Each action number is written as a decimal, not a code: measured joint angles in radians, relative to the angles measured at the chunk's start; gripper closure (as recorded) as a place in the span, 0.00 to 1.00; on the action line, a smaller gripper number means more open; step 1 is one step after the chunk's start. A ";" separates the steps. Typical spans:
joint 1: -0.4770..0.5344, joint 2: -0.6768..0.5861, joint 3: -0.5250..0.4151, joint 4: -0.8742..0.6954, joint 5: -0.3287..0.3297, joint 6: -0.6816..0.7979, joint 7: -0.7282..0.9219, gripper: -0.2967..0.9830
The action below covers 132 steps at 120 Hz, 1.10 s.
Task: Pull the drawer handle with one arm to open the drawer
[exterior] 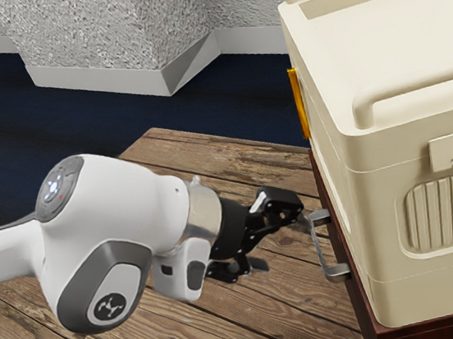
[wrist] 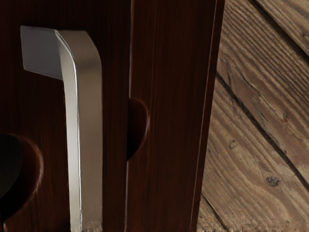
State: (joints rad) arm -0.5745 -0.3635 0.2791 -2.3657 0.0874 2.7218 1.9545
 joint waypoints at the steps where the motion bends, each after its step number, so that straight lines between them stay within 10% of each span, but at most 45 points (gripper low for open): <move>1: -0.001 0.001 0.000 0.000 0.000 0.004 0.001 0.23; 132: 0.002 0.012 0.007 -0.098 -0.003 0.118 0.031 0.24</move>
State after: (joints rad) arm -0.5721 -0.3519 0.2865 -2.4637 0.0843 2.8393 1.9860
